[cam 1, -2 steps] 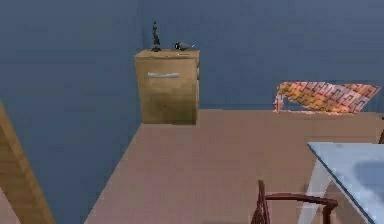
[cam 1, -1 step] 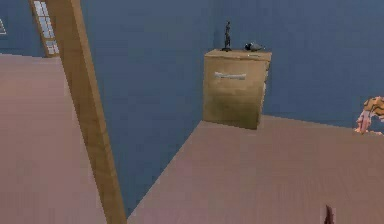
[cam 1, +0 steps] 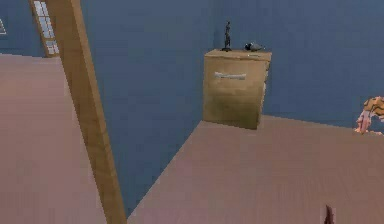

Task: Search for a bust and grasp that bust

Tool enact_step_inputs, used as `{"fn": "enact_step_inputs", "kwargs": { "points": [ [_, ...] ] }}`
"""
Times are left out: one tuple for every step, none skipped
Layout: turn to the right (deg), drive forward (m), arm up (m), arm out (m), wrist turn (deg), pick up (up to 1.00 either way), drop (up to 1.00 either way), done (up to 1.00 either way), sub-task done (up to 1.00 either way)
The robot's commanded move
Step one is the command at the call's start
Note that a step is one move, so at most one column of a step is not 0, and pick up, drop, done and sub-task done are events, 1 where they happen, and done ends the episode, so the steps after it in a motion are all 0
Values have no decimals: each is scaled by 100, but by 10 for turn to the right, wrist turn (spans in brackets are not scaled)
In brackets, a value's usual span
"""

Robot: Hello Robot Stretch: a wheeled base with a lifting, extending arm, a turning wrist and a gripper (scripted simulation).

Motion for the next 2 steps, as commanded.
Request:
{"fn": "enact_step_inputs", "kwargs": {
  "points": [
    [0,0,38,0,0,0,0,0,0],
    [0,0,0,48,0,0,0,0,0]
  ]
}}
